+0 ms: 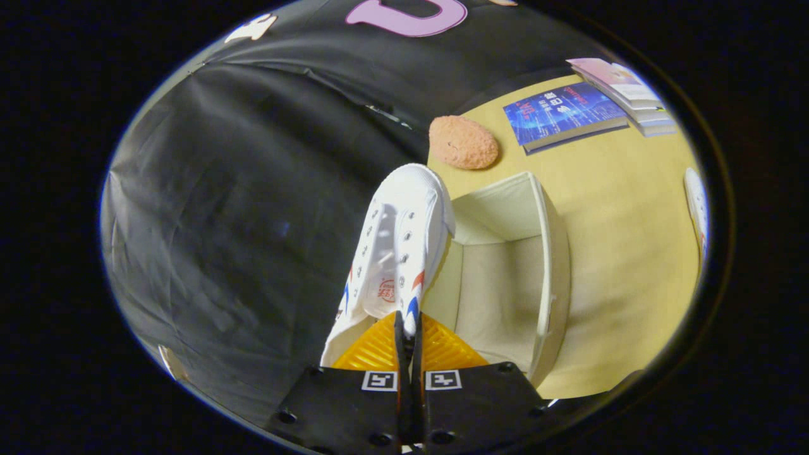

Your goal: Open the storage box then place both shoes into the box .Put the left shoe in first, then the right shoe, with the right side of both shoes facing outward in a uniform manner.

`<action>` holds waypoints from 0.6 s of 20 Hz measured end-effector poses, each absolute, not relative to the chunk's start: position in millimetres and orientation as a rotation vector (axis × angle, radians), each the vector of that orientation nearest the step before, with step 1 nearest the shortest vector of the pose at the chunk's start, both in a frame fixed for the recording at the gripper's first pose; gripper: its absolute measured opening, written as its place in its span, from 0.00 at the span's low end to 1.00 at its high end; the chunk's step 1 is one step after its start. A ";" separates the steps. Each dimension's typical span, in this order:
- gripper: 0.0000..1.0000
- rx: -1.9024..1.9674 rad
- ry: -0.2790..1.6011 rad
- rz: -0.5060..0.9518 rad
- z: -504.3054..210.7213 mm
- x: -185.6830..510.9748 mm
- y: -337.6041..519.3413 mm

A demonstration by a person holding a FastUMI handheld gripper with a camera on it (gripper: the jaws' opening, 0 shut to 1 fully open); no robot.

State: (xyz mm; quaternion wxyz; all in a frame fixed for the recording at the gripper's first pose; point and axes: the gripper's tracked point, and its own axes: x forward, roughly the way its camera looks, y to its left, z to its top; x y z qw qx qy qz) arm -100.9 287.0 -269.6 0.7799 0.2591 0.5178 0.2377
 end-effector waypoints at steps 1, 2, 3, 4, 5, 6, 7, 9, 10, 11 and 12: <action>0.02 0.542 1.125 0.504 -279.0 -101.4 289.2; 0.02 0.524 1.126 0.495 -287.4 -101.8 291.4; 0.02 0.504 1.130 0.488 -295.0 -103.7 293.7; 0.02 0.486 1.132 0.482 -301.3 -106.6 295.4; 0.02 0.466 1.135 0.476 -306.6 -110.3 297.4; 0.02 0.448 1.138 0.466 -312.6 -112.4 297.7; 0.02 0.434 1.144 0.462 -317.2 -115.2 298.9; 0.02 0.431 1.159 0.445 -324.0 -117.1 301.1; 0.02 0.431 1.166 0.435 -326.9 -115.0 301.7; 0.02 0.429 1.171 0.424 -330.9 -113.4 301.8; 0.02 0.425 1.184 0.410 -336.6 -112.6 301.8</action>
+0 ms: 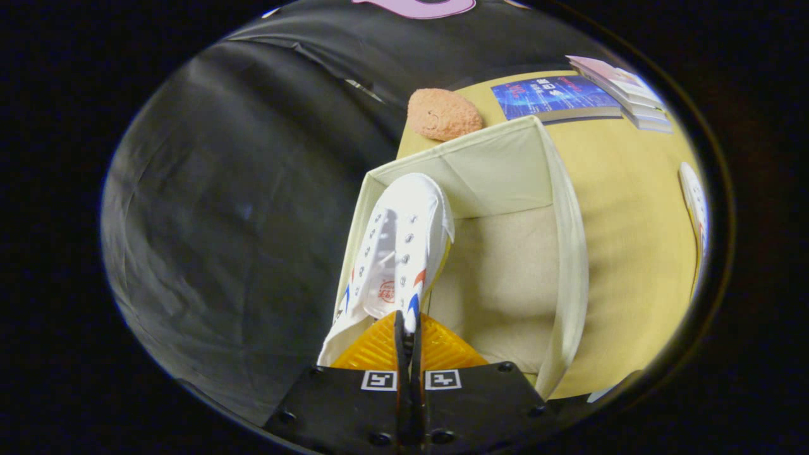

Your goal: Open the storage box then place both shoes into the box .Put the left shoe in first, then the right shoe, with the right side of both shoes facing outward in a uniform manner.

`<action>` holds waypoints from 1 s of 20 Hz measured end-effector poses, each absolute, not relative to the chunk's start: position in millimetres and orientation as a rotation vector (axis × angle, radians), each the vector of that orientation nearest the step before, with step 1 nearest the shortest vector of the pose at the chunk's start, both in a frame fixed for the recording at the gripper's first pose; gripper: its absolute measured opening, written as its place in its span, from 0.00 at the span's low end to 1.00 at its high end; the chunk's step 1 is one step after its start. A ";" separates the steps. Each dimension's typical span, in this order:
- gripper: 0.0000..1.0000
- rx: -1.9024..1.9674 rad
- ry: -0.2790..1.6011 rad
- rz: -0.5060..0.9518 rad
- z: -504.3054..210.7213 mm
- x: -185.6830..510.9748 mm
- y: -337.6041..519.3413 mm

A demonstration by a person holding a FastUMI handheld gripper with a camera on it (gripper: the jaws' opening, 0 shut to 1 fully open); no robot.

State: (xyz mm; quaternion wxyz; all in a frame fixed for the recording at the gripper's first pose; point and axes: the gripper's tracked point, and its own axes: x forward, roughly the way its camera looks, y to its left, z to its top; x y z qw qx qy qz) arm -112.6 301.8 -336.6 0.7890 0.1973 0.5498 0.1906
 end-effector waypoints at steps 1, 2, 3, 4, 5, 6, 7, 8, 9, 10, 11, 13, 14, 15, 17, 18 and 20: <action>0.02 0.424 1.195 0.390 -342.1 -112.2 301.6; 0.02 0.424 1.215 0.372 -347.9 -111.8 302.2; 0.02 0.424 1.232 0.354 -353.2 -112.0 303.0; 0.02 0.415 1.245 0.341 -358.9 -111.5 304.1; 0.02 0.405 1.250 0.328 -362.9 -110.3 304.5; 0.02 0.393 1.255 0.320 -367.1 -108.7 305.1; 0.02 0.386 1.262 0.310 -370.9 -108.7 305.8; 0.02 0.388 1.279 0.294 -374.3 -109.8 306.0; 0.03 0.387 1.283 0.285 -374.8 -109.6 307.4; 0.03 0.378 1.279 0.284 -376.7 -108.2 308.0; 0.02 0.358 1.284 0.277 -379.8 -109.9 306.4; 0.03 0.332 1.297 0.271 -387.3 -113.2 305.4; 0.03 0.332 1.312 0.266 -391.6 -114.5 305.8; 0.03 0.333 1.313 0.257 -392.7 -113.8 306.2; 0.03 0.315 1.294 0.224 -393.8 -111.3 302.7; 0.03 0.294 1.282 0.196 -397.8 -109.9 300.4; 0.03 0.216 1.317 0.151 -411.9 -112.0 288.5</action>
